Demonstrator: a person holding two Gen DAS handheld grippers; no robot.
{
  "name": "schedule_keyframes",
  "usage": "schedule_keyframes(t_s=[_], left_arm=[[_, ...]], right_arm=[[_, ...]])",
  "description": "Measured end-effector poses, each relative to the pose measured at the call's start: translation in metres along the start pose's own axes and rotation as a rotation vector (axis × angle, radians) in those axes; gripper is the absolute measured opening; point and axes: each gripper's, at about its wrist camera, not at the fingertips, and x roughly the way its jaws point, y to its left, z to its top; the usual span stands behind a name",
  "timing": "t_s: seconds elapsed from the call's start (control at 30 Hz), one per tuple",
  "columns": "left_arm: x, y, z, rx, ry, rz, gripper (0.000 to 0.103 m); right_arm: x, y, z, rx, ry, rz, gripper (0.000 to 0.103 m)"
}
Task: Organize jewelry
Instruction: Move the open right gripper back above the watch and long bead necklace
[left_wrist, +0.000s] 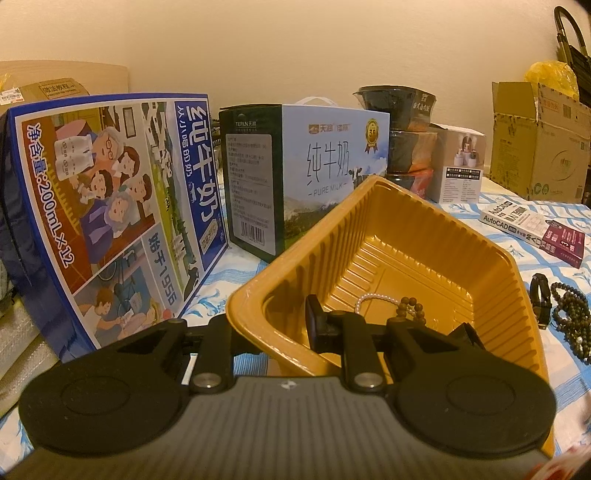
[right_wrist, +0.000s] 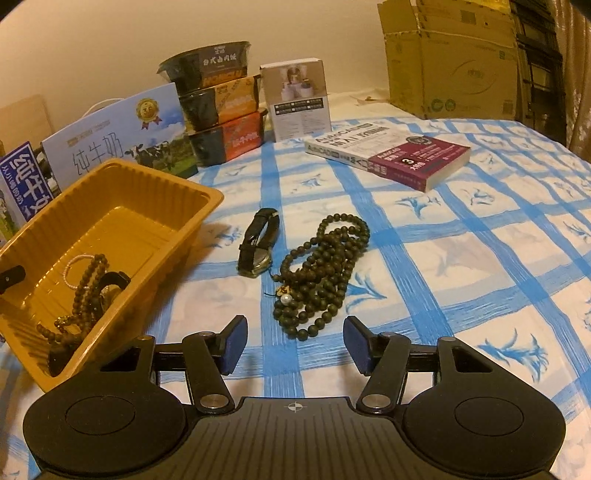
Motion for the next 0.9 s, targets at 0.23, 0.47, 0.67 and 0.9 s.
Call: schedule_keyframes(t_s=[0.23, 0.47, 0.67, 0.9], left_arm=[[0.0003, -0.0001, 0.0001, -0.001, 0.001, 0.001, 0.019], [0.0004, -0.0002, 0.0002, -0.001, 0.001, 0.001, 0.019], [0.0002, -0.0003, 0.0002, -0.002, 0.002, 0.0, 0.019], [0.0003, -0.0003, 0.0, -0.003, 0.003, 0.001, 0.019]], right_arm=[[0.0011, -0.0006, 0.0009, -0.003, 0.0, 0.002, 0.058], [0.0025, 0.0003, 0.0015, -0.006, -0.001, 0.002, 0.058], [0.0053, 0.0009, 0.0009, -0.014, 0.0, 0.004, 0.057], [0.0087, 0.0017, 0.0014, -0.03, -0.001, 0.006, 0.05]])
